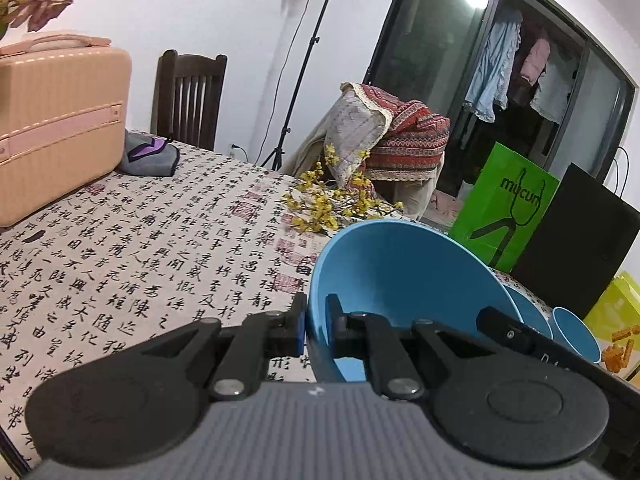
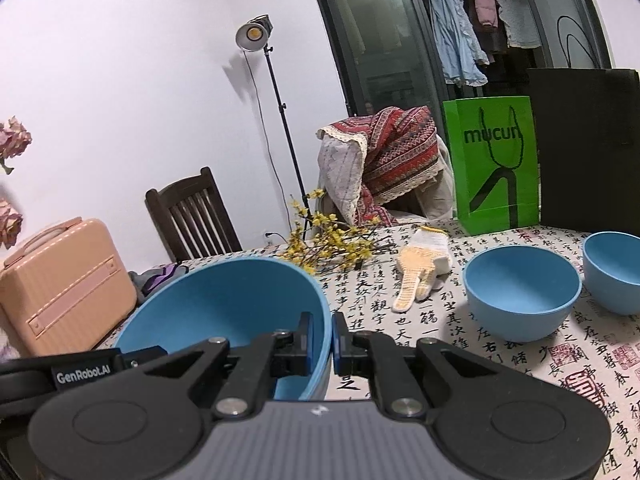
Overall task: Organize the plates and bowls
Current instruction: 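Carry the held blue bowl with both grippers toward the pink case and vase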
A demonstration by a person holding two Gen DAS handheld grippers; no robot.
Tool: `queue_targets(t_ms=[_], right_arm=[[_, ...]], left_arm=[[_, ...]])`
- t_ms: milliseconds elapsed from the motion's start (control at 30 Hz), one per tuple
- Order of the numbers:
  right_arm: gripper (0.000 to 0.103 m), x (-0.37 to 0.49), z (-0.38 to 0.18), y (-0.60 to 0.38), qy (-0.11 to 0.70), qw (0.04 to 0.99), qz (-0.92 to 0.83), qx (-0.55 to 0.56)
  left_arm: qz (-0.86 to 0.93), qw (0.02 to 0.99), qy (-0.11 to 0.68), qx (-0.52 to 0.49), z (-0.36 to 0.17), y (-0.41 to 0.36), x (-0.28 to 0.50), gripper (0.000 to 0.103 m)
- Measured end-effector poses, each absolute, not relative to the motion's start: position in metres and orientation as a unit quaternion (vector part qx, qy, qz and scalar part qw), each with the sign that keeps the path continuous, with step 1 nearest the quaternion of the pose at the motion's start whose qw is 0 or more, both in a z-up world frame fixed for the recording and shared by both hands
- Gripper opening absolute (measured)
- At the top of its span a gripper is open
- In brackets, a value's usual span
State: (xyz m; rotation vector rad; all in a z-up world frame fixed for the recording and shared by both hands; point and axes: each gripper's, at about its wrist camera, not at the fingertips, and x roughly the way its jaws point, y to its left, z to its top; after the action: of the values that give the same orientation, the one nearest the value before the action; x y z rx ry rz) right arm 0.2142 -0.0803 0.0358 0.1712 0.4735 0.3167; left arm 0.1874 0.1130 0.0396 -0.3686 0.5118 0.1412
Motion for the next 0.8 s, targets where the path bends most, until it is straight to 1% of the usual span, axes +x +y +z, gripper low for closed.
queue_targets(t_ms=[800], right_arm=[[0.009, 0.187, 0.032, -0.040, 0.241, 0.948, 0.194, 0.071]], left_arm=[[0.102, 0.943, 0.246, -0.199, 0.034, 0.152, 0.147, 0.010]])
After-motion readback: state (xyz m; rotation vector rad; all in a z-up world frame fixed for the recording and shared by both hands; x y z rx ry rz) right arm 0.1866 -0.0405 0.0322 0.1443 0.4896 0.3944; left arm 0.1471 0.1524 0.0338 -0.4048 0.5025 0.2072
